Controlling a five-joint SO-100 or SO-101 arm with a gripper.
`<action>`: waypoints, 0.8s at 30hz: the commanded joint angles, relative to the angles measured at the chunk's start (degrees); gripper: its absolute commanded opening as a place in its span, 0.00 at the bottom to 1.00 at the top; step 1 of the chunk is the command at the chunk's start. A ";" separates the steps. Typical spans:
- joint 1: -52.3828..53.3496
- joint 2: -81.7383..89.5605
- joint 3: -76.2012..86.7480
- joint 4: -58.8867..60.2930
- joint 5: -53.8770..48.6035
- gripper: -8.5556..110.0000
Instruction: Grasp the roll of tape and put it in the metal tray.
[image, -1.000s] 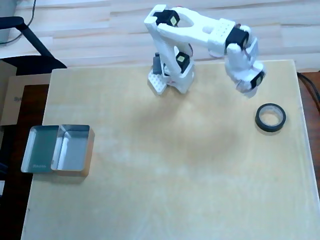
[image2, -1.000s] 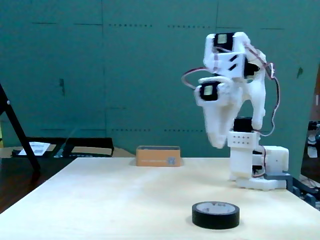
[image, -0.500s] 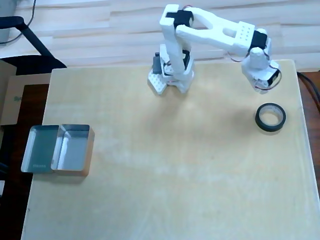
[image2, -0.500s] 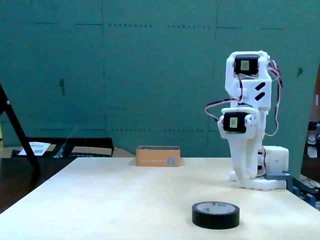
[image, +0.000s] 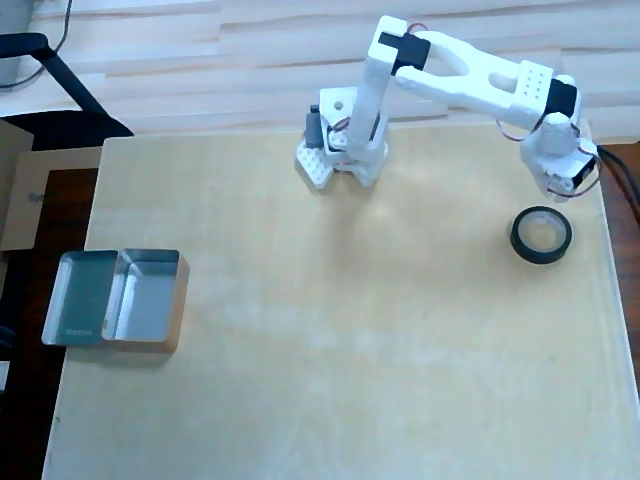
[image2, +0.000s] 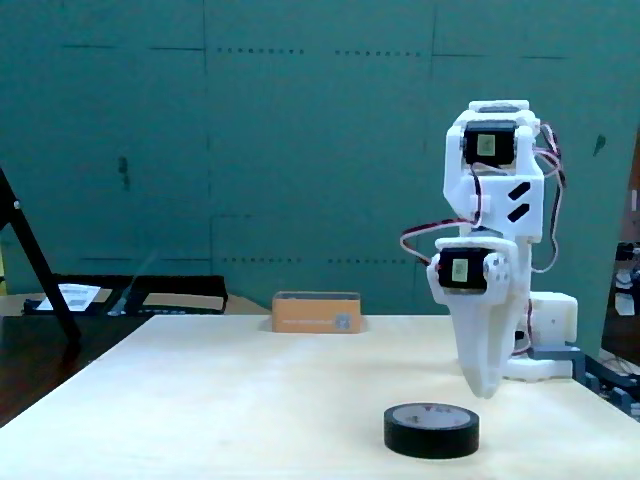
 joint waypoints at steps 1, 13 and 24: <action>0.44 -0.79 -2.37 0.09 1.85 0.07; 7.12 -0.35 -2.20 3.25 2.64 0.16; 10.37 -0.35 -1.58 9.23 2.11 0.16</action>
